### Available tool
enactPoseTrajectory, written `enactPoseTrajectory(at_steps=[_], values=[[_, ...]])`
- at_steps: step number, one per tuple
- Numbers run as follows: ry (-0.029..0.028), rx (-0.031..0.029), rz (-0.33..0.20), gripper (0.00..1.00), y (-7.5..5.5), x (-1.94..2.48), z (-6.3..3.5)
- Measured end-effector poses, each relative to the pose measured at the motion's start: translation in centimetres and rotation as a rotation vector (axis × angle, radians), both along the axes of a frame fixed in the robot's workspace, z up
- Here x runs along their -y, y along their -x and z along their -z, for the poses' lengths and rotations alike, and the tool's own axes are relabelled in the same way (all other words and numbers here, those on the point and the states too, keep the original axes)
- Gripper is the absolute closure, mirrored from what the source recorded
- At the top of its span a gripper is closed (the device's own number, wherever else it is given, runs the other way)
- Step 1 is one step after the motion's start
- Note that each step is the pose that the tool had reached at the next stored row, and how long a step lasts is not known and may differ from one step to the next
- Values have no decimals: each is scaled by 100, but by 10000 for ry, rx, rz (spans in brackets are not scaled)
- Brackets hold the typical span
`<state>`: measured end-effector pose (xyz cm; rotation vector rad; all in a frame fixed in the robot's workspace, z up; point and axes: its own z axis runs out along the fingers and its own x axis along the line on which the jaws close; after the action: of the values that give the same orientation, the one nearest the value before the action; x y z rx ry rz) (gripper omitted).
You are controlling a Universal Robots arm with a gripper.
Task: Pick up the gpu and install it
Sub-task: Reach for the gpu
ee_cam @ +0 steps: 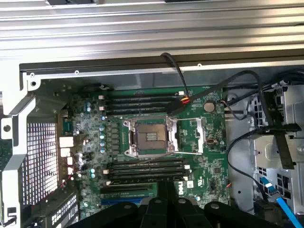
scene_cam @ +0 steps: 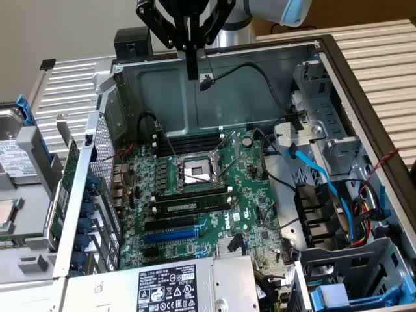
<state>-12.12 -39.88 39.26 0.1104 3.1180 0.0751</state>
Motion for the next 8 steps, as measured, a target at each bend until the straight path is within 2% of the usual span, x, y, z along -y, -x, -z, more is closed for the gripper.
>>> enactPoseTrajectory(at_steps=[8], values=[[1,-1,0,89,0,0,0]])
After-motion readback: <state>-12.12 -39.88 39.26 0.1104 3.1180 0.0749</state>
